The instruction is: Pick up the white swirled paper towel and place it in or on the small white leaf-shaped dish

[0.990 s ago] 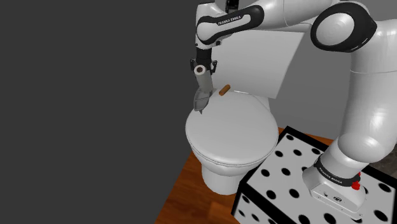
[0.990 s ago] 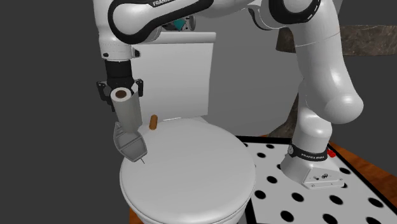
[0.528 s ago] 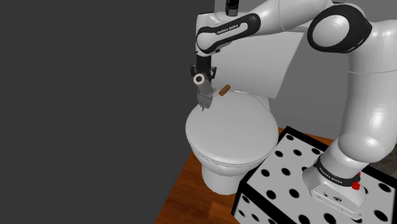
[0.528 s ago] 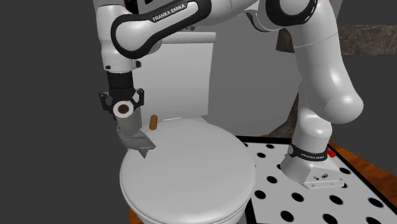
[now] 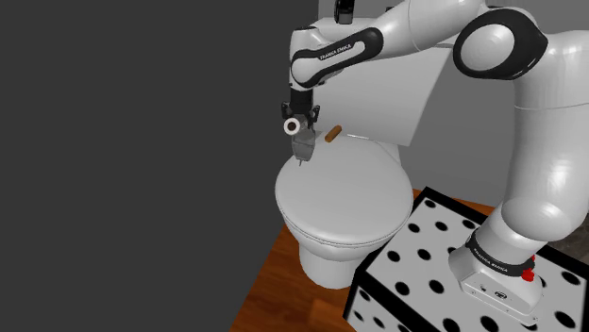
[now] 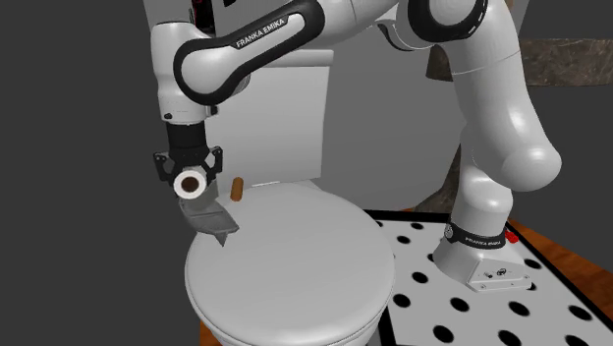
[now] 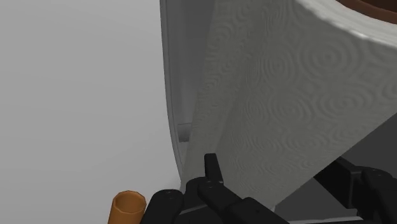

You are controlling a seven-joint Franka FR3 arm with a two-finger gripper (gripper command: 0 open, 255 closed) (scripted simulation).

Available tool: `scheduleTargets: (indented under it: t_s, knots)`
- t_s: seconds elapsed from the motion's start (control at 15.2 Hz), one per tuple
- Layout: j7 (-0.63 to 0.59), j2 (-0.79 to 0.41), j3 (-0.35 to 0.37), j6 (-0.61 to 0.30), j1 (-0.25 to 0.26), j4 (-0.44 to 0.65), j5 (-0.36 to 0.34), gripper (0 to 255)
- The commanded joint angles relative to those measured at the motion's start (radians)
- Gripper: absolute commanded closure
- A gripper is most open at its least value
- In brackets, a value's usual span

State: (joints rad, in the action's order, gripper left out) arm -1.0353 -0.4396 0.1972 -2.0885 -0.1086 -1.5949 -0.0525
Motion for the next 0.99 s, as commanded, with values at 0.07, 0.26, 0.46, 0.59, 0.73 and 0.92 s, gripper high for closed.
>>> scheduleTargets:
  t_s: [0.07,0.26,0.46,0.59,0.73,0.92]
  knots:
    - [0.002,-0.002,-0.005,0.002,-0.005,-0.004,-0.002,255]
    - [0.002,-0.007,-0.006,0.003,-0.006,0.001,-0.003,0]
    - [0.002,-0.007,-0.005,0.003,-0.005,0.001,-0.003,0]
    - [0.003,0.011,-0.004,0.029,-0.007,0.010,0.001,0]
    - [0.006,0.033,-0.002,0.086,-0.009,0.045,0.005,0]
    - [0.007,0.041,-0.001,0.109,-0.009,0.060,0.007,0]
